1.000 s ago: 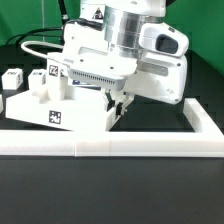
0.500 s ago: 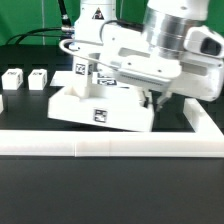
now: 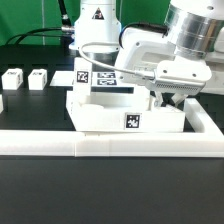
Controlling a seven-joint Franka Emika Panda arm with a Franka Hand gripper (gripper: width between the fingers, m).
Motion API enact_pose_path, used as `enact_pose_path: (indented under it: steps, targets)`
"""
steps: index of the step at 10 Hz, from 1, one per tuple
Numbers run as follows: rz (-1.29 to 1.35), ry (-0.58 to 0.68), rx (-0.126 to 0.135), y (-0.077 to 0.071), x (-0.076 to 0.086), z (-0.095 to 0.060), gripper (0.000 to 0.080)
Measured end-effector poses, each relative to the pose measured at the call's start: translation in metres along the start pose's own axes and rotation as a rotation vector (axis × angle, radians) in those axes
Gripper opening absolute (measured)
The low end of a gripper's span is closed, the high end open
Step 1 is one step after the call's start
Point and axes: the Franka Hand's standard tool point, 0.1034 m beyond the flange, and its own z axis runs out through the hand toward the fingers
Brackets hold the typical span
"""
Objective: Assemble square table
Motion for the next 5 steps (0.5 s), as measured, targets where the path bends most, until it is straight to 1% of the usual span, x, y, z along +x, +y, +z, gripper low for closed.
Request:
enact_pose_path:
  steps: [3,4,5]
  targets:
    - [0.051,-0.001,0.001,0.0,0.0,0.0,0.0063]
    - [0.129,-0.015,0.018,0.007,-0.002,0.0,0.0063]
    - [0.18,-0.018,0.028,0.018,-0.001,0.002,0.0063]
